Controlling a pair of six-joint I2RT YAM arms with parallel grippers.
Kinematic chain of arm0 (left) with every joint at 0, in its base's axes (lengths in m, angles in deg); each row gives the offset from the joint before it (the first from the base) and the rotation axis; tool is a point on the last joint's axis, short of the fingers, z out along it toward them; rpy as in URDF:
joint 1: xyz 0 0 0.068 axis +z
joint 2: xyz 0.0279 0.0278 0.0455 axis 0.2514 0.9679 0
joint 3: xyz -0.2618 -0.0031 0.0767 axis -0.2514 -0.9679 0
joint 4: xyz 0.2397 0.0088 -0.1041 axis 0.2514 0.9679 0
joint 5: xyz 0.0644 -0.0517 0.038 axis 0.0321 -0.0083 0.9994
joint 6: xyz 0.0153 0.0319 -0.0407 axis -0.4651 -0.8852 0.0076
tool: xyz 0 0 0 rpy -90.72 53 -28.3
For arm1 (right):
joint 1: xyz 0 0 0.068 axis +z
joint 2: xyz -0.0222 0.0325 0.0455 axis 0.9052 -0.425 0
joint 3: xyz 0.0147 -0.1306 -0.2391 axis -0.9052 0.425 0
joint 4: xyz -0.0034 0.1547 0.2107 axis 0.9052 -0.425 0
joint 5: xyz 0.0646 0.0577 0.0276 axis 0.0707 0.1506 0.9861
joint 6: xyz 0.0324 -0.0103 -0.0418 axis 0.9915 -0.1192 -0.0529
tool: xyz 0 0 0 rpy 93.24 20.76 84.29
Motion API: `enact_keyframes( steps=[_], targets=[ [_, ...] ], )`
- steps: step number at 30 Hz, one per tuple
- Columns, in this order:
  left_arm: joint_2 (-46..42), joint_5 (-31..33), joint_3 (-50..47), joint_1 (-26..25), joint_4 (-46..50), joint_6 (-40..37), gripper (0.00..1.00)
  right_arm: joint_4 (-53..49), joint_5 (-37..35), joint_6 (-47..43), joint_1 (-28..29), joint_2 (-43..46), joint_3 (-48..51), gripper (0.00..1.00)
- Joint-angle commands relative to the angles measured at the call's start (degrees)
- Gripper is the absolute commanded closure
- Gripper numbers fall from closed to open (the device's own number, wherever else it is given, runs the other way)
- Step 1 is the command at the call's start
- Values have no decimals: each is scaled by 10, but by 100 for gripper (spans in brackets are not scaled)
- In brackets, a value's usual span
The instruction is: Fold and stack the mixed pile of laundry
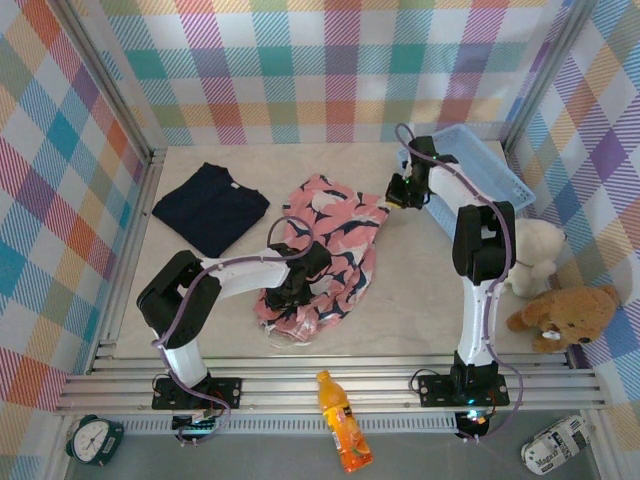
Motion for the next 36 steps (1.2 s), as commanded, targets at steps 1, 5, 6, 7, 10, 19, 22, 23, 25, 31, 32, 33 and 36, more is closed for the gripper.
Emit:
enact_keyframes(
  steps=[1, 5, 6, 7, 10, 19, 22, 23, 25, 31, 32, 33, 36],
  targets=[
    [24, 27, -36, -2, 67, -6, 51, -28, -40, -20, -21, -8, -28, 100],
    [24, 33, -24, -3, 78, -11, 50, -24, -10, -20, -22, -43, -44, 100],
    [23, 32, -16, -3, 83, -13, 48, -18, 5, -21, -21, -47, -44, 98],
    [21, 33, -8, -2, 88, -15, 44, -16, 16, -25, -20, -48, -44, 91],
    [1, 36, 33, -3, 113, -19, 24, -31, 20, -39, -17, -36, -43, 59],
    [-86, 32, 128, -5, 179, -34, 8, 29, 50, -23, -5, 177, 229, 47],
    [-133, 7, 87, -7, 187, 1, 6, 46, 67, -9, 15, 240, 323, 44],
    [-153, -8, 63, -6, 178, 22, 6, 48, 66, -3, 24, 259, 349, 43],
    [-191, -41, 16, -8, 141, 64, 6, 58, 70, 9, 38, 289, 392, 42],
    [-200, -41, -29, -54, 45, 122, 13, 93, 100, 43, 66, 341, 483, 44],
    [-182, -38, -23, -61, 43, 119, 14, 105, 102, 50, 67, 340, 497, 47],
    [-161, -34, -17, -66, 44, 117, 15, 115, 105, 56, 67, 335, 505, 51],
    [-112, -32, -19, -68, 35, 120, 18, 162, 113, 72, 69, 313, 515, 64]
  ],
)
